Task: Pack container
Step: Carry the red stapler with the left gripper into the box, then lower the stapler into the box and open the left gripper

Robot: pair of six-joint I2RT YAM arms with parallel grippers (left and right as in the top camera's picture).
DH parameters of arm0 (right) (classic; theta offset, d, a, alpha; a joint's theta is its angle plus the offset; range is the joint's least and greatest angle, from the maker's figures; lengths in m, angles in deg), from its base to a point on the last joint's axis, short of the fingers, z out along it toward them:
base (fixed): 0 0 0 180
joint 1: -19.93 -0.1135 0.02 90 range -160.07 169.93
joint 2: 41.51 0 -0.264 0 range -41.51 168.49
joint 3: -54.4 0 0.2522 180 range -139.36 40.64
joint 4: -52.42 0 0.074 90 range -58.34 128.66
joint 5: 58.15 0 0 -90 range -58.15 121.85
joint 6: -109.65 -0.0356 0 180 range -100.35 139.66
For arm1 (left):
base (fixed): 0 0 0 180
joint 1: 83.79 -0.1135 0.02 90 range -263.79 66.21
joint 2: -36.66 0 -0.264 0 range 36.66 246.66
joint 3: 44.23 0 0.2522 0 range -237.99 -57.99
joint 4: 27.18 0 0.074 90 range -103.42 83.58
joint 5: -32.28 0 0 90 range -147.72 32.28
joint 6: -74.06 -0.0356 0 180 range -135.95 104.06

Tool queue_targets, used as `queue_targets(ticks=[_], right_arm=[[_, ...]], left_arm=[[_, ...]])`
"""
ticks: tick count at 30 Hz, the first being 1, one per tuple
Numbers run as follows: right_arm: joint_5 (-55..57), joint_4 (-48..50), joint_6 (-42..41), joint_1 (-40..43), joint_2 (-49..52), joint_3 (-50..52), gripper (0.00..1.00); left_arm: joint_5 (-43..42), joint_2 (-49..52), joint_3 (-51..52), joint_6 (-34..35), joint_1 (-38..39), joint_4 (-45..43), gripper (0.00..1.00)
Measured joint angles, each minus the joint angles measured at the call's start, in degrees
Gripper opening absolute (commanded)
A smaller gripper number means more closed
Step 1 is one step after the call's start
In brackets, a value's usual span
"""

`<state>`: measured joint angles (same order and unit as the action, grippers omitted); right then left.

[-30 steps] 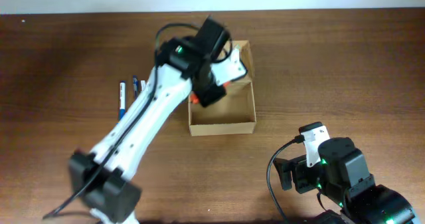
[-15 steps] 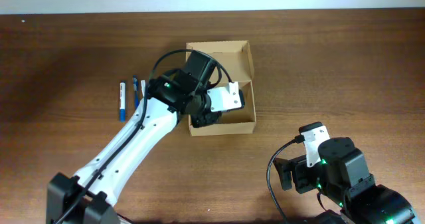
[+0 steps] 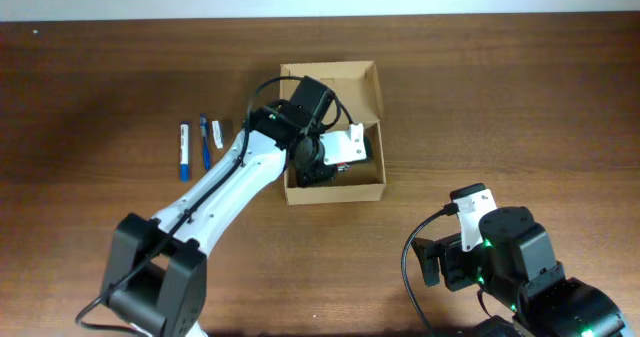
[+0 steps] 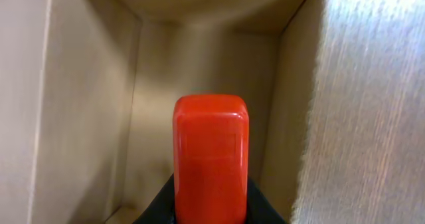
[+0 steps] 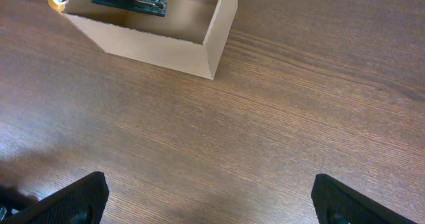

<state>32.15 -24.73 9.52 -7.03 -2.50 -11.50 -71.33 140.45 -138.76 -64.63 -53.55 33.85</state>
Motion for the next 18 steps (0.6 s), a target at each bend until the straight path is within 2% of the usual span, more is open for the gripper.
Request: queue_targets(ticks=[8, 18], right_arm=[[0.0, 0.0, 0.0, 0.0, 0.0, 0.0, 0.99], [0.0, 0.0, 0.1, 0.0, 0.0, 0.0, 0.99]], left_arm=[[-3.2, 1.0, 0.0, 0.0, -3.5, 0.0, 0.02], [-8.0, 3.0, 0.0, -2.4, -3.7, 0.0, 0.02]])
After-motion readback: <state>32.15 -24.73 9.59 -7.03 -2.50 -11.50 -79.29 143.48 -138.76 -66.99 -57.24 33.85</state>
